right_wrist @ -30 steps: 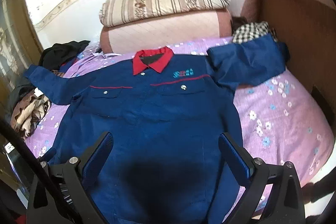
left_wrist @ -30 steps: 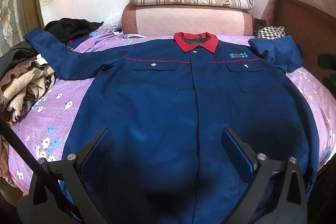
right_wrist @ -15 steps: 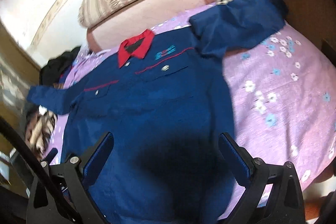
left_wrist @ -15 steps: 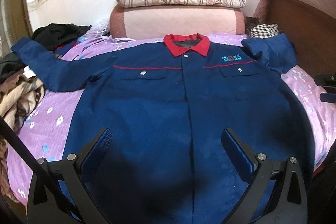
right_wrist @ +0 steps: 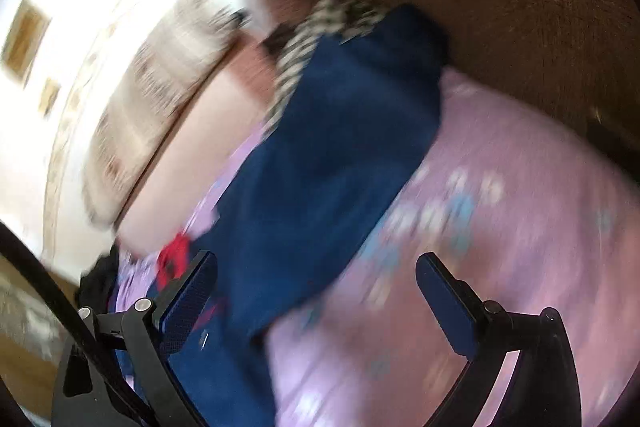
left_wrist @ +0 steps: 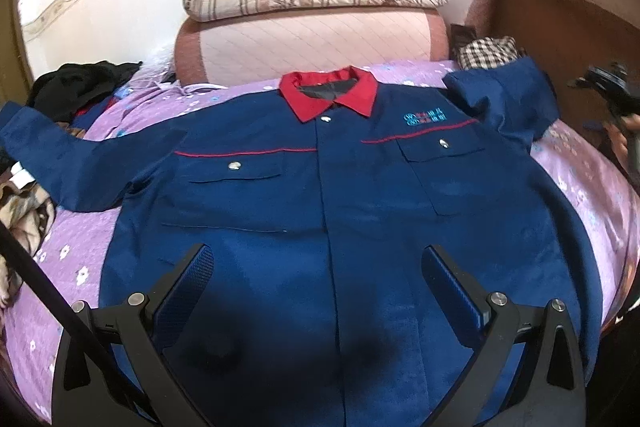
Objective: Fold large clothes
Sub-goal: 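Grasp the navy sleeve cuff with the right tool and lift it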
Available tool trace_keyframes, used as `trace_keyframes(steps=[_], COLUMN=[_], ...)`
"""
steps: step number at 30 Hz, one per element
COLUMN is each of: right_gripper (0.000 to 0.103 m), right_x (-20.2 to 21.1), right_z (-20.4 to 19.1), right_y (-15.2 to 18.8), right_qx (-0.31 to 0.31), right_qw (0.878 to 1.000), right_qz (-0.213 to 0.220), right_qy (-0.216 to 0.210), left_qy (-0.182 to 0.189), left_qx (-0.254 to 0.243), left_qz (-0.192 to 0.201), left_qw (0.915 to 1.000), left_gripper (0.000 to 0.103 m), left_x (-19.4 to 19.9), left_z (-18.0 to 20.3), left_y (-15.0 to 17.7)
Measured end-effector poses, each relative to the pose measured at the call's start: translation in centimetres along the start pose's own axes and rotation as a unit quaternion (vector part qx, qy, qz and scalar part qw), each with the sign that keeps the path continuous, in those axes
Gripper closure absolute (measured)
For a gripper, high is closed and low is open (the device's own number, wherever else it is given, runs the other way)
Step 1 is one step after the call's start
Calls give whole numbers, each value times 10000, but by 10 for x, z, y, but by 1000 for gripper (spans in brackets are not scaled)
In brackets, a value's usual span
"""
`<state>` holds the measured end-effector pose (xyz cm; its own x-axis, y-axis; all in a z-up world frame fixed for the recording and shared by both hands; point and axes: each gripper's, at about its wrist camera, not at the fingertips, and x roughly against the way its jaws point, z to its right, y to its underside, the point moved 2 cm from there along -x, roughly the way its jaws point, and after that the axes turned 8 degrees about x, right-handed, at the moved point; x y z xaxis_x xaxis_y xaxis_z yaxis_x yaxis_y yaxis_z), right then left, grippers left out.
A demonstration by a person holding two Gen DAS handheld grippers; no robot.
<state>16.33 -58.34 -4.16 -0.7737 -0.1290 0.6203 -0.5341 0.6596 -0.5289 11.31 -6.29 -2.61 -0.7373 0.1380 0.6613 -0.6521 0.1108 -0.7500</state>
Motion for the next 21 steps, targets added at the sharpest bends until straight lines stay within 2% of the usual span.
trace_keyframes(steps=[2,7,10,15,17,18,19,20,21], right_gripper=[1,2,2,2,5,15,51,64,88], right_x=[-16,-57,-78,-104,-108,-107,-105,-99,-93], right_z=[28,85,100,98,95,95,95,93,89], right_y=[-23,-67,-81,-103,-106,-107,-106,-103,-101], right_qx=[-208,-832,-945,-782,-674,-681,-680,-621,-522], right_qw=[9993,9958,9951,9936,9937,9924,9917,9932,9943], right_qz=[83,228,300,284,264,297,327,375,464], right_qy=[299,311,47,-758,-860,-979,-1037,-907,-806], left_qy=[41,210,261,331,292,285,274,260,260], left_qx=[-17,66,108,120,95,89,98,118,127], left_qz=[-55,-204,-249,-205,-243,-254,-249,-231,-218], left_qw=[10000,9995,9993,9992,9992,9992,9993,9993,9993], left_gripper=[0,0,0,0,0,0,0,0,0], left_x=[-7,-23,-30,-32,-36,-37,-37,-36,-35], left_z=[1,1,2,3,5,4,4,3,2], left_y=[0,-4,-7,-9,-8,-8,-8,-8,-8])
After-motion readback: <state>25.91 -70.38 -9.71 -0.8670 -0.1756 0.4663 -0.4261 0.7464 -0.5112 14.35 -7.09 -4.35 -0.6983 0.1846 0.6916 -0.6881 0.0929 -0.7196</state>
